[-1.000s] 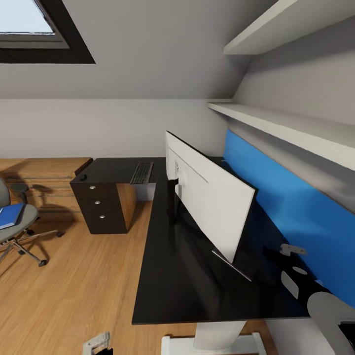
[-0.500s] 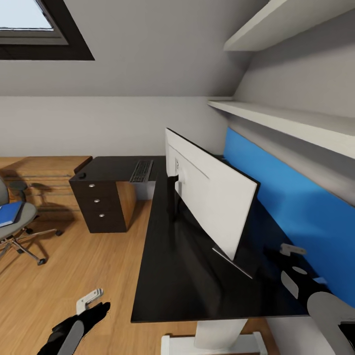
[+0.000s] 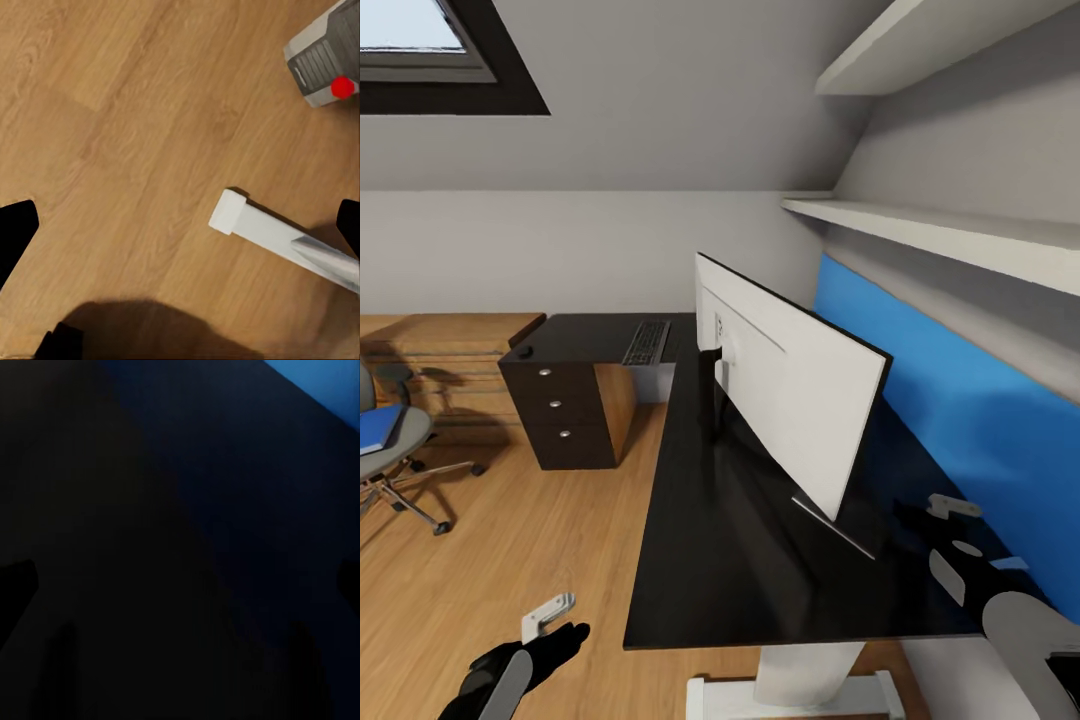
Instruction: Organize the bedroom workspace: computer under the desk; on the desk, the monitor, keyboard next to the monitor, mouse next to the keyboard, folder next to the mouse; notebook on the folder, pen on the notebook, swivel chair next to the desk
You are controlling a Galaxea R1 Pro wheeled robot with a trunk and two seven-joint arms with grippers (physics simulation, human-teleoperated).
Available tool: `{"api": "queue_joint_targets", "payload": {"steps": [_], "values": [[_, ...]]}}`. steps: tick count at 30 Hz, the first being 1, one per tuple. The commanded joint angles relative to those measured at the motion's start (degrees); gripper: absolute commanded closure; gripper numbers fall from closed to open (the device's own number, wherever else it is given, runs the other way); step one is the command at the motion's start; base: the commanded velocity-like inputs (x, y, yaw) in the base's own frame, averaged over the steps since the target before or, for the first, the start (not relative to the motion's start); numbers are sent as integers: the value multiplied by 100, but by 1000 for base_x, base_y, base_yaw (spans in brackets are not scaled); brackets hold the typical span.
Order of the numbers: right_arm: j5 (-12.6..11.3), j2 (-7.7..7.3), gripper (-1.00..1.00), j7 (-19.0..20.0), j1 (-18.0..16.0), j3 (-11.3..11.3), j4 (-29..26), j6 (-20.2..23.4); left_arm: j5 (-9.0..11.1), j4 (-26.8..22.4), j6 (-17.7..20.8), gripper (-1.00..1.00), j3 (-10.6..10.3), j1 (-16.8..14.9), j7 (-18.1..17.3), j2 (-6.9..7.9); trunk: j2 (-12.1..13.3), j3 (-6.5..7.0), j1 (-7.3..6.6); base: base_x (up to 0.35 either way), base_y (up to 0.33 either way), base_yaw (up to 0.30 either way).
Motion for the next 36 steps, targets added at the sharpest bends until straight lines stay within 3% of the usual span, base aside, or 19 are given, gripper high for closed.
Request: {"api": "queue_joint_targets", "payload": {"steps": [1,7,14,36], "values": [[-37,-4,-100,-18,-4,31,2,-17,58,68,-34,-100,-3,-3,44,6,-45,-24,22,0,0,0],[-36,-10,-100,-13,-4,31,2,-17,40,310,-550,-100,-6,-3,34,21,-286,-132,154,0,0,0],[-37,-12,-100,8,-4,34,4,-17,35,355,-708,-100,-8,-3,32,16,-566,-257,308,0,0,0],[-37,-20,-100,62,-4,31,2,-17,19,372,-761,-100,-31,-3,26,15,-566,-257,308,3,0,0]]}}
